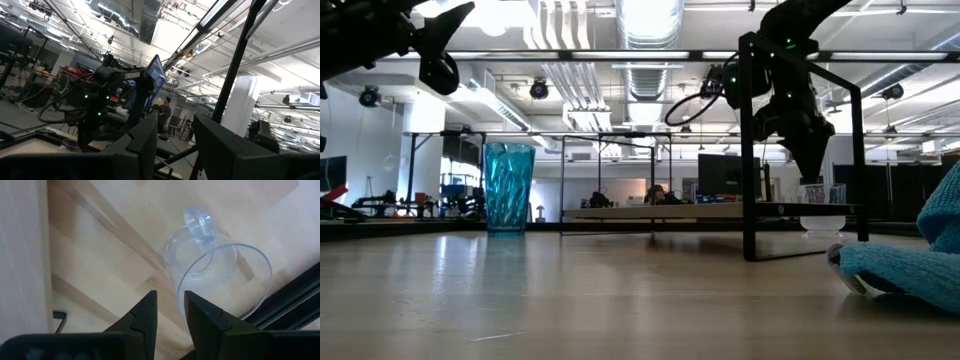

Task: Stack small to large cups/mugs on shelf
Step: Put the transparent mug on the shelf

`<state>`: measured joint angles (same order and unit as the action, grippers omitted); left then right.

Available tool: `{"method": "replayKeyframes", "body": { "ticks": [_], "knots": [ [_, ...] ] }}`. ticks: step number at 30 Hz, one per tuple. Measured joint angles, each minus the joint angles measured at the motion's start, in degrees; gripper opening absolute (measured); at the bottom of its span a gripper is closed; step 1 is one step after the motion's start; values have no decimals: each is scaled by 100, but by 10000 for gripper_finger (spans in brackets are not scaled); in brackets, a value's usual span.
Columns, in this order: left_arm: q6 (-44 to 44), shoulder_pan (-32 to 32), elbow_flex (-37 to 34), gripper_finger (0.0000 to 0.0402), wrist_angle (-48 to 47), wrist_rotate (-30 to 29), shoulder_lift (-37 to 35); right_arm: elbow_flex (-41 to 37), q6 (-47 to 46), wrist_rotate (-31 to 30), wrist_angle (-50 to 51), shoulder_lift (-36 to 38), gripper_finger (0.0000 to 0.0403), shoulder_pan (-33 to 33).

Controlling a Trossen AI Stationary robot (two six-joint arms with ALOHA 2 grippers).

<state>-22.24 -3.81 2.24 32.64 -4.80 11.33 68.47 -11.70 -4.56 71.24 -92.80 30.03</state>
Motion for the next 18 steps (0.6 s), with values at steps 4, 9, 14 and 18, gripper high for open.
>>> {"method": "replayKeyframes", "body": {
  "ticks": [4, 9, 14, 18],
  "knots": [
    [-2, 0, 0, 114, 5, 0, -22, -2, 12, -3, -3, -60, 89, 39],
    [0, 0, 2, 114, -1, -2, -13, -3, 33, -12, -19, -115, 91, 91],
    [-1, -1, 5, 114, 7, -2, -24, -32, 38, -69, -143, -113, 87, 153],
    [4, -2, 9, 114, 64, -2, -24, -78, 36, -112, -165, -111, 84, 210]
  ]
}}
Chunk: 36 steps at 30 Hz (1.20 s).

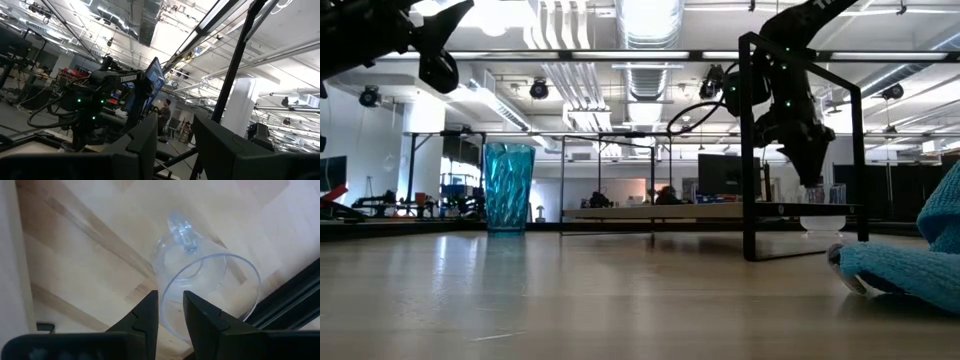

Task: Stack small to large cups/mugs on shelf
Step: Put the transparent mug on the shelf

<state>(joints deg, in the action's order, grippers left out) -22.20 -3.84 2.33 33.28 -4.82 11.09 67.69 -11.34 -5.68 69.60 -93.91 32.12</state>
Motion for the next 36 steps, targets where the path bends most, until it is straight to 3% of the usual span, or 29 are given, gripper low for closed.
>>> {"method": "replayKeyframes", "body": {
  "ticks": [12, 24, 36],
  "knots": [
    [7, 0, 0, 114, 231, 0, 7, -263, -6, -10, -272, 7, 82, -5],
    [9, 1, 0, 114, 234, 0, 11, -515, -4, -58, -592, 13, 13, -9],
    [11, 0, 0, 114, 223, -2, 11, 582, 242, -166, -565, 49, 9, -88]
  ]
}}
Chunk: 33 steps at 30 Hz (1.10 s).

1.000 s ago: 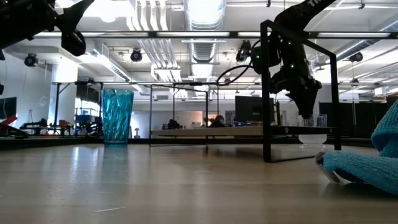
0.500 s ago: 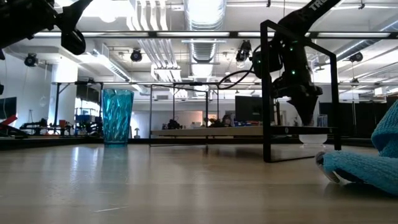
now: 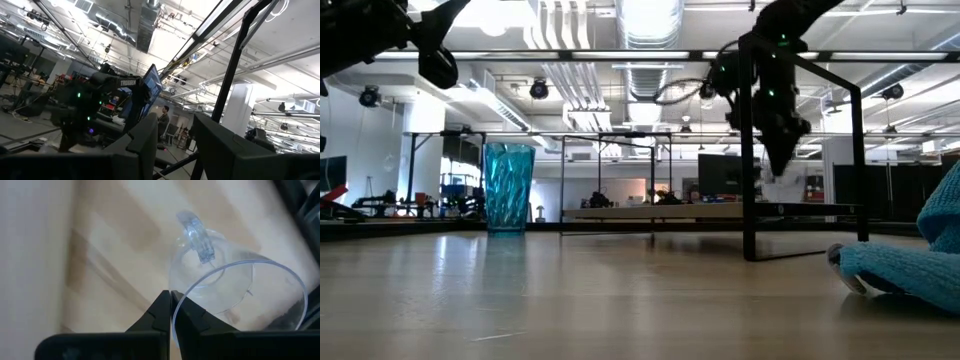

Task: Stack small to large cups/mugs on shelf
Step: Put the transparent mug on the shelf

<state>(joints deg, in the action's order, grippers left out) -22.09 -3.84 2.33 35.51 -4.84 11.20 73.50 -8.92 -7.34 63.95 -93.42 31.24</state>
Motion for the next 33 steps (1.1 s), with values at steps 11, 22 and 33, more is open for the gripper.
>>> {"method": "replayKeyframes", "body": {
  "ticks": [11, 22, 33],
  "knots": [
    [2, 1, 0, 114, 3, -20, 28, 1607, -1, 792, -48, -168, 9, -72],
    [2, 0, 0, 114, 2, -22, 33, 3115, 85, 1214, 112, -1090, 9, -543],
    [1, 1, 0, 114, 2, -22, 39, 4677, 365, 1249, 1040, -2530, 9, -837]
  ]
}}
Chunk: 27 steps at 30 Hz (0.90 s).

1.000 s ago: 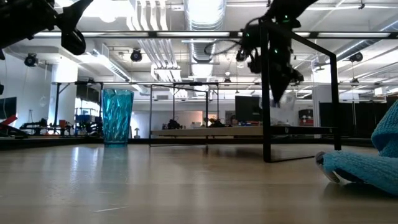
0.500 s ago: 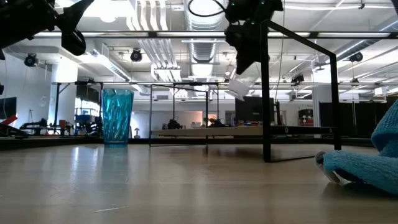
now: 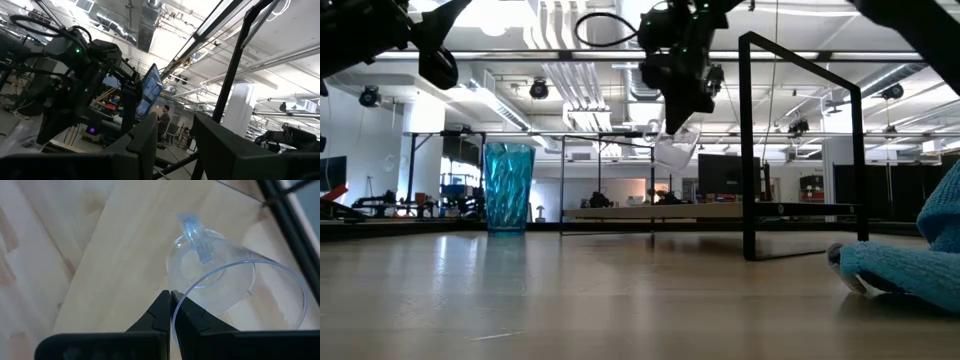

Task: Stack small to large cups/mugs on shelf
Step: Put the transparent mug on the shelf

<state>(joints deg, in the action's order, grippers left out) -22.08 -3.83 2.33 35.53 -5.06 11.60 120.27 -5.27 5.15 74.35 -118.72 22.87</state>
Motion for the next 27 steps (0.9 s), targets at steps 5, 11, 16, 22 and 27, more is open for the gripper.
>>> {"method": "replayKeyframes", "body": {
  "ticks": [5, 11, 16, 22, 27],
  "knots": [
    [1, 1, 0, 114, -2, 0, 0, 541, 147, 172, 158, -481, 9, -119],
    [1, -1, 0, 114, -1, 0, 0, 812, 256, 281, 179, -786, 9, -252],
    [1, 0, 0, 114, -2, 2, 0, 808, 383, 282, 148, -896, 9, -297],
    [1, 1, -2, 114, -3, 2, 2, 800, 383, 279, -71, -997, 9, -314],
    [0, -1, -2, 114, -4, 2, 4, 798, 419, 279, -210, -1012, 9, -314]
  ]
}}
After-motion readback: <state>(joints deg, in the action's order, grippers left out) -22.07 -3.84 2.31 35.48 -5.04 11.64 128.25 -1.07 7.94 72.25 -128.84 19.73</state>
